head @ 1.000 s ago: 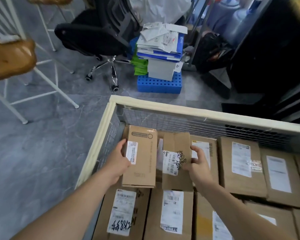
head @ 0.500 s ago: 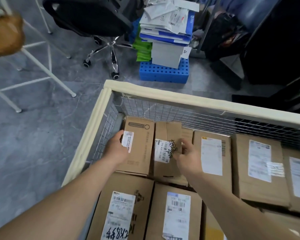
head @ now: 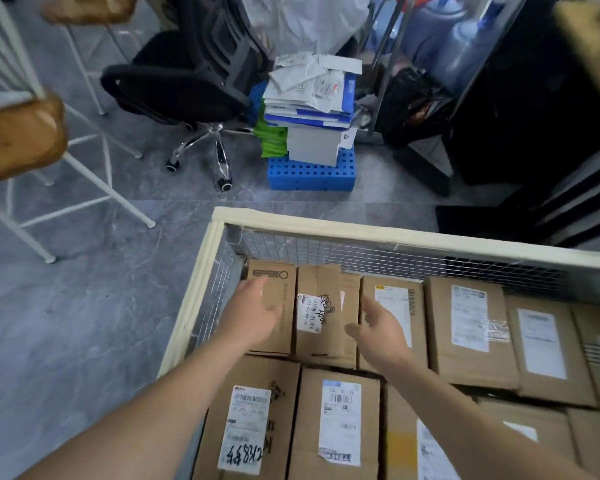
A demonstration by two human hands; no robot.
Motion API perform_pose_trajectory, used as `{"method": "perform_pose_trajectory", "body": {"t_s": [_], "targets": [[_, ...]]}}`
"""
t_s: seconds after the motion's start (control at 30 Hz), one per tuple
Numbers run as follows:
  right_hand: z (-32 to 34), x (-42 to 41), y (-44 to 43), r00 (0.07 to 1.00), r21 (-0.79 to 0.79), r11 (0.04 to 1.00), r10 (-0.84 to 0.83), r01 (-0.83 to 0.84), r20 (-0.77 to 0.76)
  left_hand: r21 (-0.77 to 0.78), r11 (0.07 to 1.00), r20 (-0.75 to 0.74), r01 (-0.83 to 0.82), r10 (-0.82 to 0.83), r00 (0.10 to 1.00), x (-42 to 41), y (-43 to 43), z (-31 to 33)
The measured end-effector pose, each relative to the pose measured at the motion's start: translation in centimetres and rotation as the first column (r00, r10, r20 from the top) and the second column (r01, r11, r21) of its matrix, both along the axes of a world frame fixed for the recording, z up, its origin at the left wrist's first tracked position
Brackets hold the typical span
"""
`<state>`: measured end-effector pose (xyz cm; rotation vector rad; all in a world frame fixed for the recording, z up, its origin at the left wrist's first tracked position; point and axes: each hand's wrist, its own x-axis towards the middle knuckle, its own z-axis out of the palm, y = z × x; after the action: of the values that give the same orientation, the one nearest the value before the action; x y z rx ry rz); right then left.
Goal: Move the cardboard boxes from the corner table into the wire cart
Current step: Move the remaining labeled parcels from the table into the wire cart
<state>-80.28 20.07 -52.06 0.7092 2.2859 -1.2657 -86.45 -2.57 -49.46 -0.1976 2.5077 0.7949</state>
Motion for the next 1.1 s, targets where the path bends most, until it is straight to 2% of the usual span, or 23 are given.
{"method": "perform_pose_trajectory", "body": {"t_s": [0.23, 0.4, 0.67, 0.93, 1.1], "targets": [[13.1, 2.1, 4.1, 0.984, 0.192, 0.981, 0.052, -0.019, -0.169, -0.056, 0.958, -0.194, 0.281, -0.287, 0.938, 1.4, 6.1, 12.4], [22.3, 4.3, 8.4, 0.954, 0.375, 0.926, 0.076, 0.04, -0.29, -0.159, 0.894, -0.353, 0.419, -0.448, 0.822, 2.4, 11.1, 20.2], [33.7, 10.8, 15.3, 0.924, 0.606, 0.756, 0.005, 0.246, -0.382, -0.322, 0.709, -0.504, 0.628, -0.69, 0.52, 4.3, 19.2, 30.7], [42.9, 20.9, 19.5, 0.868, 0.69, 0.552, -0.14, 0.469, -0.477, -0.36, 0.524, -0.607, 0.772, -0.76, 0.233, 10.0, 27.6, 38.6], [46.2, 28.2, 21.5, 0.85, 0.735, 0.431, -0.212, 0.524, -0.481, -0.361, 0.416, -0.657, 0.834, -0.748, 0.089, 14.9, 32.4, 42.1]]}}
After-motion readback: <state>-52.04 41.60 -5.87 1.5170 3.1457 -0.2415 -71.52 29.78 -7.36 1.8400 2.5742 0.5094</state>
